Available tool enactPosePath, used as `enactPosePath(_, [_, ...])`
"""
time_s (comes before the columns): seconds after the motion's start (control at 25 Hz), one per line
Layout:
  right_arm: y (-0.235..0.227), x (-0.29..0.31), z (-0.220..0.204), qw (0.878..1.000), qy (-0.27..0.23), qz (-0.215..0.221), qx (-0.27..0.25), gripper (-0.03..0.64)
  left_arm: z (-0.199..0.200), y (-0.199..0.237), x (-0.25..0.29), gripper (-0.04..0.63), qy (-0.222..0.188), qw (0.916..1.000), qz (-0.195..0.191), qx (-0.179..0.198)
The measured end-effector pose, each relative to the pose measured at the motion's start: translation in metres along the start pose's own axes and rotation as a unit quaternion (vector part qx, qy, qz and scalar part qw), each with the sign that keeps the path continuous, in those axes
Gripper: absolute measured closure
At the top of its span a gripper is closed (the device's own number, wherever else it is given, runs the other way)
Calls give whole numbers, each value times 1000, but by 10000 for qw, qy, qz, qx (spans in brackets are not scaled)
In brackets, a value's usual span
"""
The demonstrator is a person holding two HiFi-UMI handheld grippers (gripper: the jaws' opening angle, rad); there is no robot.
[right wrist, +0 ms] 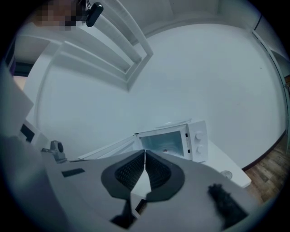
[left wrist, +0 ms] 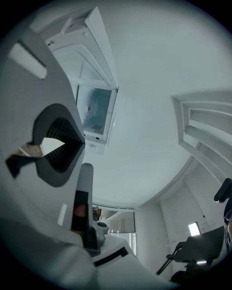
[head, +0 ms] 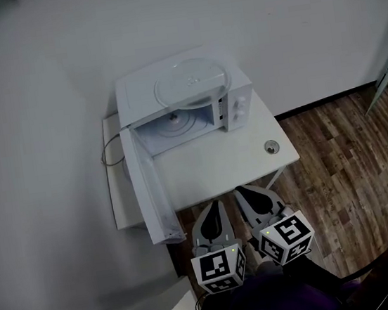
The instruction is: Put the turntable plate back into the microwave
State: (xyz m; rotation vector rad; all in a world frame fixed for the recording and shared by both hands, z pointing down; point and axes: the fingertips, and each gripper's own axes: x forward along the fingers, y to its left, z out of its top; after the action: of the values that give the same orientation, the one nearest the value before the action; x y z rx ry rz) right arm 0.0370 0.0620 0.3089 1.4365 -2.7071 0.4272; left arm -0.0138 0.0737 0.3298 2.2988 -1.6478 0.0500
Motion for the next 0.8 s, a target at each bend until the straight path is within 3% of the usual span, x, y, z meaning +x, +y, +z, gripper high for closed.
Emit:
enactPosePath(0.36, [-12, 5, -6, 9997, 63, -206, 76, 604, -2, 12, 12, 591, 45, 9997, -104, -204])
enactPosePath(0.8, [-34, 38, 9, 9996, 30, 255, 75, 604, 7, 19, 47, 591, -69, 9987, 0, -507])
